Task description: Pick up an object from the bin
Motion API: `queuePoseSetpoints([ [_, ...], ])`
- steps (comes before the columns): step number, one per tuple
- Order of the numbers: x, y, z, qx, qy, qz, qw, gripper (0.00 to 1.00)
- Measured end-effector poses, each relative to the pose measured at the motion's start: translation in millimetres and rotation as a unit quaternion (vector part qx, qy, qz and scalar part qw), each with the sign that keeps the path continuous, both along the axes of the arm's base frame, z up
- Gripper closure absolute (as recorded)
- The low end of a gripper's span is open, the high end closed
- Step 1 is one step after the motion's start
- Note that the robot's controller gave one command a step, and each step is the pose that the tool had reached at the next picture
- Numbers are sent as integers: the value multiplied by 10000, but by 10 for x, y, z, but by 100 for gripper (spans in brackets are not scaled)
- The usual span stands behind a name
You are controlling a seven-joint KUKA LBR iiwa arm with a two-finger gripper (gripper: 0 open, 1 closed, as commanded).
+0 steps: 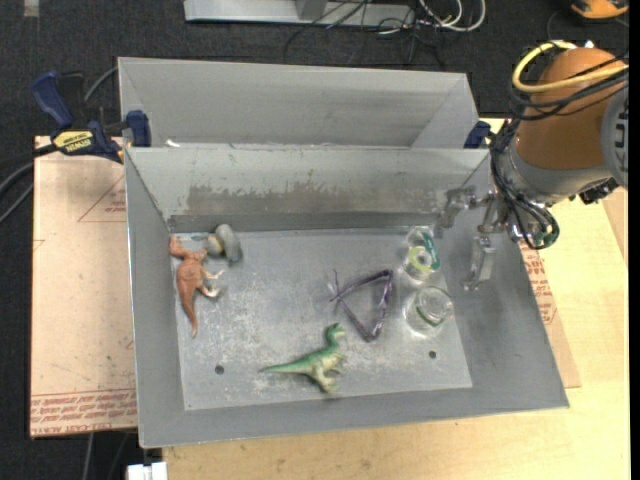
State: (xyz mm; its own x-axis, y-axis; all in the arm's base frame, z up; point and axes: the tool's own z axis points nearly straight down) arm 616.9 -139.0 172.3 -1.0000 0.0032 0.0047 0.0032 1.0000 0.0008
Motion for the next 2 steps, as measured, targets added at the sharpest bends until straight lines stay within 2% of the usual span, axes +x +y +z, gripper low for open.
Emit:
queuePoseSetpoints([
  [1, 15, 8, 52, -6, -35, 17, 10000, 0],
  [2, 167, 402, -501, 0, -37, 881, 9961, 0],
])
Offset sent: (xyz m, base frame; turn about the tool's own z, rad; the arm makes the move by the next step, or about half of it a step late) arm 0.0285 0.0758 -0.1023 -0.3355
